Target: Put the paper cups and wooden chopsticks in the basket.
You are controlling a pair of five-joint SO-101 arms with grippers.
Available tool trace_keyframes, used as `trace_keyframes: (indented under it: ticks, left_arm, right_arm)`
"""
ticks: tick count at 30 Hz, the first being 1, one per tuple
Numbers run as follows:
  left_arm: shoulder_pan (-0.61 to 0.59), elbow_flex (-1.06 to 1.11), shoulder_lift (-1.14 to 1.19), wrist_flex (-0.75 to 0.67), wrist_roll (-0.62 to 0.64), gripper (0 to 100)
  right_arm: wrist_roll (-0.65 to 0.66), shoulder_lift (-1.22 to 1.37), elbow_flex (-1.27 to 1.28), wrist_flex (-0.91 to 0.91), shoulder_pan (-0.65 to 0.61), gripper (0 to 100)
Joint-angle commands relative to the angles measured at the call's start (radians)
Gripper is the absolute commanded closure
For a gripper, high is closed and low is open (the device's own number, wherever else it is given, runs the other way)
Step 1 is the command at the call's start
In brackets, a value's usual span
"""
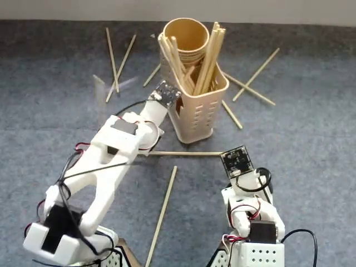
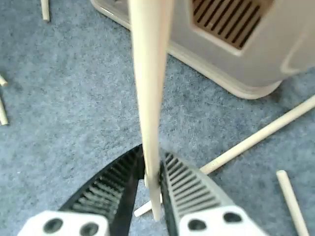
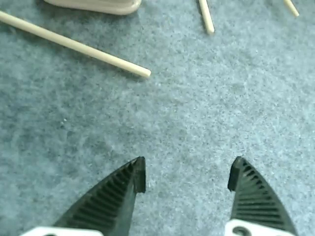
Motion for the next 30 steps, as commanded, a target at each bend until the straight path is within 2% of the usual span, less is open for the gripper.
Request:
trace_keyframes:
  ticks: [1,8,13,16,23,30]
  left_arm:
    - [-0.015,-0.05,-0.116,0.091,-0.041,99]
    - [-0.016,-0.048,-0.208,0.288,-0.074,99]
    - [-0.016,-0.051,-0.259,0.362,-0.078,99]
    - [-0.016,-0.068,-0.269,0.42,-0.129,99]
    - [-0.042,-0.275,-0.268,0.614,-0.137,99]
    - [-0.056,-0.447,-0.266,0.69,-0.138,99]
  right_arm:
    - [-0.009,-0.001,0.154,-0.027,0.013,72.4]
    - [-0.009,-0.001,0.154,-0.027,0.013,72.4]
    - [-0.009,-0.001,0.154,-0.027,0.013,72.4]
    - [-0.009,-0.001,0.154,-0.027,0.013,72.4]
    - [-0.009,-0.001,0.154,-0.027,0.013,72.4]
    - [-0.009,-0.001,0.154,-0.027,0.013,72.4]
